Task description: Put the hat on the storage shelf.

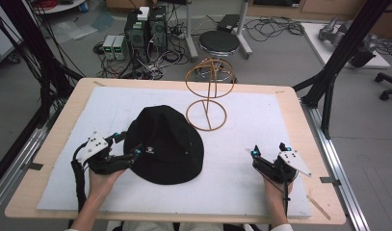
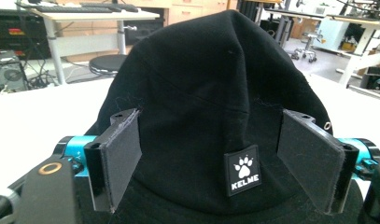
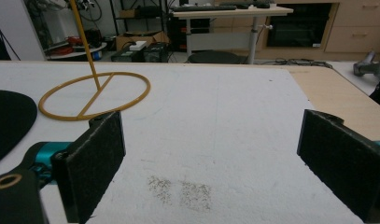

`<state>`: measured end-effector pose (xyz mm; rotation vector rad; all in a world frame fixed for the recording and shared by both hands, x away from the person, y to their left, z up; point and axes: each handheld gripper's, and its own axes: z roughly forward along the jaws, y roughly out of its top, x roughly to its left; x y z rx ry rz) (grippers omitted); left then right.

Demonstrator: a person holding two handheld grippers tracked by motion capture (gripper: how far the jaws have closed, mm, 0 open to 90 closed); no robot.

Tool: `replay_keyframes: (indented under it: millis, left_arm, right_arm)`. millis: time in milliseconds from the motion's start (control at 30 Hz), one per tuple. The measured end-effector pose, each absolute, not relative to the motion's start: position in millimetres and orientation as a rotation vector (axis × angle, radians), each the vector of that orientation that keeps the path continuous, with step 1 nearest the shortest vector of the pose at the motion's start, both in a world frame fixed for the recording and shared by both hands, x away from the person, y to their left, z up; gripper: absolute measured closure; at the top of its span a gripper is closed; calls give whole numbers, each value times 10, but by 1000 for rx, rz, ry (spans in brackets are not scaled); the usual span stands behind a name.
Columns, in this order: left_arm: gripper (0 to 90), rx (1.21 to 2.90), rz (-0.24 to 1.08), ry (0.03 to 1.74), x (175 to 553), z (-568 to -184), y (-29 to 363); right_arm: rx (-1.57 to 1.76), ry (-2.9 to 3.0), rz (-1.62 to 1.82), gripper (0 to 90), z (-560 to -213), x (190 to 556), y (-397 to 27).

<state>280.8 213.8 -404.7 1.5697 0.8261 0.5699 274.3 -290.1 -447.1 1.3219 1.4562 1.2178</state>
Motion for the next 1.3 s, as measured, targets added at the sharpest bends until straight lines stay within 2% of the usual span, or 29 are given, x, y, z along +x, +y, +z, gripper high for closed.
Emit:
replay_keyframes:
  millis: [400, 800, 1033, 1233, 1300]
  left_arm:
    - [225, 1640, 548, 791, 2860, -4086, 1933]
    - [259, 1699, 612, 846, 3096, -4160, 1644]
    - [393, 1739, 615, 870, 3181, -4229, 1520]
    - [726, 1688, 586, 894, 3192, -4213, 1547]
    - [789, 1703, 613, 886, 3185, -4226, 1514]
  right_arm:
    - [1318, 1470, 1212, 68, -4477, 2748, -2890]
    - [1308, 1481, 1222, 68, -4467, 2792, -2841]
    - [1291, 1504, 1236, 69, -4464, 2810, -2792]
    - [1290, 1509, 1244, 68, -4459, 2807, -2793]
    - [1287, 1509, 1245, 69, -4458, 2806, -2791]
